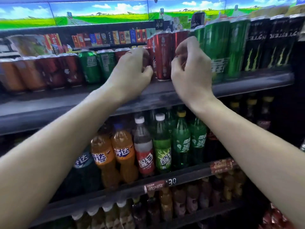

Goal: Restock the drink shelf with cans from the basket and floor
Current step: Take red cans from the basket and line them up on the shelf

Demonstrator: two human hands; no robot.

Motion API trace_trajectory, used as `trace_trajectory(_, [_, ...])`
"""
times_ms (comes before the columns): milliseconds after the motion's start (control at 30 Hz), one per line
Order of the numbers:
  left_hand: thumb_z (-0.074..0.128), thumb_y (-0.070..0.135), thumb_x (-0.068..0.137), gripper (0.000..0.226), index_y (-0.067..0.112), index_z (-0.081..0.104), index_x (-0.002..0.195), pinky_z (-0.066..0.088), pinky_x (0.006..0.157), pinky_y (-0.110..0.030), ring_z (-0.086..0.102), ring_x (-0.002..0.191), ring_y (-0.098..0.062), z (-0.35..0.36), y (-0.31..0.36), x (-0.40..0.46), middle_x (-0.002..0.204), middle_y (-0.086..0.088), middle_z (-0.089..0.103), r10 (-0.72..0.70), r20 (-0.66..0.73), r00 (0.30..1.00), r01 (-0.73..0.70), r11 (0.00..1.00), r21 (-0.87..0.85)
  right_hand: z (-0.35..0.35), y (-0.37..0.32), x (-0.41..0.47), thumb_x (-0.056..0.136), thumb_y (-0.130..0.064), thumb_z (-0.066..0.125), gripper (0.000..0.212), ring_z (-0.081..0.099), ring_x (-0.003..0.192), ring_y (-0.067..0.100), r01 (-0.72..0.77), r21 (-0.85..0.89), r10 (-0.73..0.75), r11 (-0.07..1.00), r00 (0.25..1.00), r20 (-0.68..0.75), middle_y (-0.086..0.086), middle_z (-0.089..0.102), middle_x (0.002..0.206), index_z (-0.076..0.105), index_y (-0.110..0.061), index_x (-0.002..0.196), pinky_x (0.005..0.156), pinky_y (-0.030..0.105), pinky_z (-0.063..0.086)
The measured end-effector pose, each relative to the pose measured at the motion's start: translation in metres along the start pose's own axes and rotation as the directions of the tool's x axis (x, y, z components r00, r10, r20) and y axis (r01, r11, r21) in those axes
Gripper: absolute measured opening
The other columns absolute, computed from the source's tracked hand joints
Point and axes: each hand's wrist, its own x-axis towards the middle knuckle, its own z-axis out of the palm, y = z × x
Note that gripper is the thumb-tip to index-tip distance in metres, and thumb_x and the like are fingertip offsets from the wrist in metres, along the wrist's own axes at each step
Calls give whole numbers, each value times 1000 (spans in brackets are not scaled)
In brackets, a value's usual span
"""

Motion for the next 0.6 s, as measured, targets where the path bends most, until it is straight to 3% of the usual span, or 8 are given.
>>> trace_trajectory(67, [57,13,97,19,4,63,112,49,83,-32,59,91,-22,1,0,-48,102,-9,64,167,-216,962,-171,985,1,-8,-3,-41,93,-7,56,10,54,72,11,-15,118,16,993,1000,-5,0,60,83,58,-5,102,64,14,41])
trace_trajectory(167, [59,4,91,7,0,62,96,46,74,-30,56,81,-20,22,-4,-126,93,-9,61,243,-257,935,-255,967,-14,-13,-2,-111,92,-5,56,8,52,68,5,-92,236,73,967,993,89,-4,58,80,58,-6,100,64,11,39])
trace_trajectory(267, [59,10,93,9,4,63,99,50,75,-41,59,85,-23,61,-17,-202,96,-7,62,163,-51,985,-165,985,-52,-7,10,-186,95,-7,57,7,56,71,9,-202,234,134,951,951,277,-4,60,80,58,-11,101,66,25,48])
trace_trajectory(367, [56,21,95,19,11,63,110,53,78,-47,61,93,-23,105,-32,-275,104,-2,62,-1,171,985,10,999,-51,2,26,-261,99,-15,56,5,60,79,18,-359,147,247,922,834,493,-3,63,87,57,-17,104,72,42,52])
trace_trajectory(467, [55,24,101,19,17,63,116,54,80,-44,63,96,-21,144,-46,-343,108,2,61,-160,359,920,182,983,-30,8,44,-336,103,-21,54,4,61,81,16,-467,34,336,884,683,648,-7,62,91,56,-20,106,73,45,54])
trace_trajectory(600, [55,32,104,21,20,62,119,56,84,-44,64,100,-19,192,-68,-432,112,2,64,-309,522,795,350,937,21,13,71,-442,103,-28,53,9,64,82,19,-546,-143,452,826,488,747,-6,65,94,56,-22,110,73,46,57])
